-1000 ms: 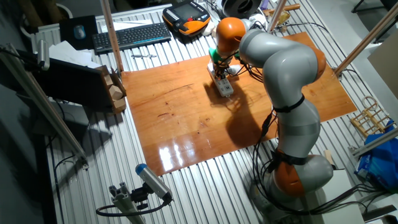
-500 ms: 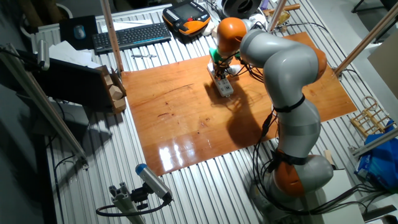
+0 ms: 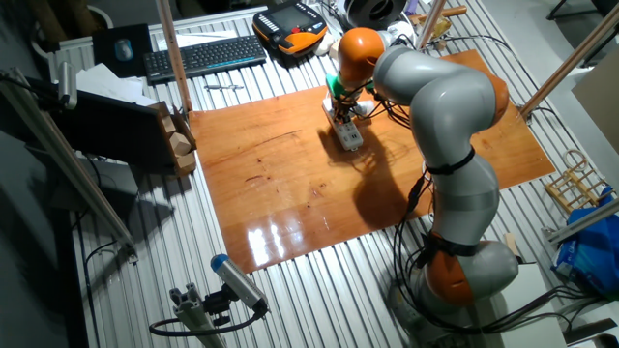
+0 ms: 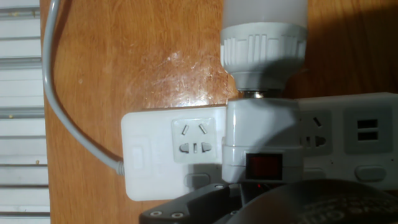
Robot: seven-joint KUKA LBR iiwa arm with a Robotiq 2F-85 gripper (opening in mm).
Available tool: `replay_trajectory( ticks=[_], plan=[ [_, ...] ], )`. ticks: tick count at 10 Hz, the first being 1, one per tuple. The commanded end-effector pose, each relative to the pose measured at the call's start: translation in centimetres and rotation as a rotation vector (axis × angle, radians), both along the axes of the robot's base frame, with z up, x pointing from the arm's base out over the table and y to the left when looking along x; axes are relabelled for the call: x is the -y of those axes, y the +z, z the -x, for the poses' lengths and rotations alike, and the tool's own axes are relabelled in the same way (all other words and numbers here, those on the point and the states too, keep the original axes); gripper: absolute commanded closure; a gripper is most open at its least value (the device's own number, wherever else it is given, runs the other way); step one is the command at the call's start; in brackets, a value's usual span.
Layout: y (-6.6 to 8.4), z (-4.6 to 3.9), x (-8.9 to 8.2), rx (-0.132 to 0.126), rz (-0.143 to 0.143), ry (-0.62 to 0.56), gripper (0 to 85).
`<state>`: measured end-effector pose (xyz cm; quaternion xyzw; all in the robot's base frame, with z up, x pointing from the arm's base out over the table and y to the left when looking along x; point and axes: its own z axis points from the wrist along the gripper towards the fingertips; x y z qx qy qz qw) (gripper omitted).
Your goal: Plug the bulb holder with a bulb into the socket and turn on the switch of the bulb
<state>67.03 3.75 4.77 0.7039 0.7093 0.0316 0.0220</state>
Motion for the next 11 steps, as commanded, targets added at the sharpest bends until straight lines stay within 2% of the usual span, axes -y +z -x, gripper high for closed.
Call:
replay_trajectory(
  ticks=[1,4,7,9,11],
  plan=[
    [-0.1,0.07,0.0,-0.003,0.0,0.0,85.0],
    [0.9,0.06,0.0,-0.012,0.031,0.005,85.0],
    [1.9,0.02,0.0,-0.019,0.045,0.012,85.0],
    [2.9,-0.06,-0.1,-0.02,0.049,0.015,85.0],
    [4.5,-0.18,-0.4,-0.022,0.045,0.014,85.0]
  ],
)
